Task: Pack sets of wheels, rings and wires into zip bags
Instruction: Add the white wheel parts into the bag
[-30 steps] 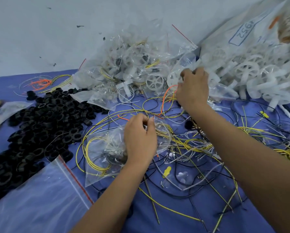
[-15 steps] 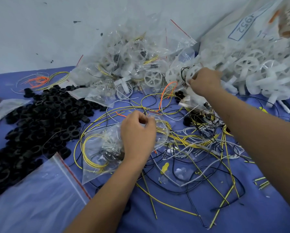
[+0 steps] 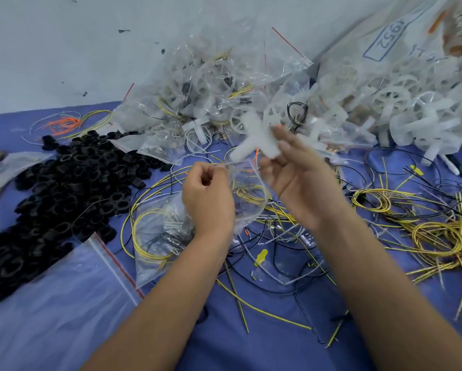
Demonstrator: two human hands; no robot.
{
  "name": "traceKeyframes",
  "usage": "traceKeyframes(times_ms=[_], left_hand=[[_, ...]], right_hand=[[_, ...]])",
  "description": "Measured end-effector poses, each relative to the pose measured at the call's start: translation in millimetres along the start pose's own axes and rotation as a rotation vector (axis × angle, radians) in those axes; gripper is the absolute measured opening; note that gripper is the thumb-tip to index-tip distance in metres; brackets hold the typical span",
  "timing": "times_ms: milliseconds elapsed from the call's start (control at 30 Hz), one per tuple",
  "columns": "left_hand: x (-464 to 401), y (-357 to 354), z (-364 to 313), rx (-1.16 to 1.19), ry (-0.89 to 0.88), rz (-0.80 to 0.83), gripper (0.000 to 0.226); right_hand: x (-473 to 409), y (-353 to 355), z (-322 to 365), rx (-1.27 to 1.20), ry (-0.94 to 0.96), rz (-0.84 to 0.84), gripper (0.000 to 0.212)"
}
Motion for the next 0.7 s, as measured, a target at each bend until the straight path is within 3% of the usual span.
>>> traceKeyframes(times_ms=[100,267,400,567,700], left_hand=[[-1,-2,-12,0.106,-0.036,-0.017,0.026],[0,-5,-39,0.047,-0.226,0.03,0.032],[7,-13,-60,-0.07,-0.381,0.128,0.03],[43,-45,-79,-0.382,-0.675,0.395,0.019],[63,-57,-78,-0.418,-0.709,0.49,0.024]], right_hand=[[7,6,-19,0.211,-0.097,-0.038,0.032],[7,17,-9,0.522,-0.033,-0.088,0.028],[12,-1,-10,0.904,0.058,0.129,0.028],[17,-20,-6,0.88,0.206,0.243,0.031],[22,-25,-9,0.931,0.284,0.272,0.037]])
Point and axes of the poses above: each hand's wrist, its own x-axis away from the middle knuckle, its own y-axis out of the back of the hand, z = x × y, the point moved 7 cm from there along -x, towards the middle knuckle, and after that the axes turned 12 degrees about x, right-handed, at the moved point
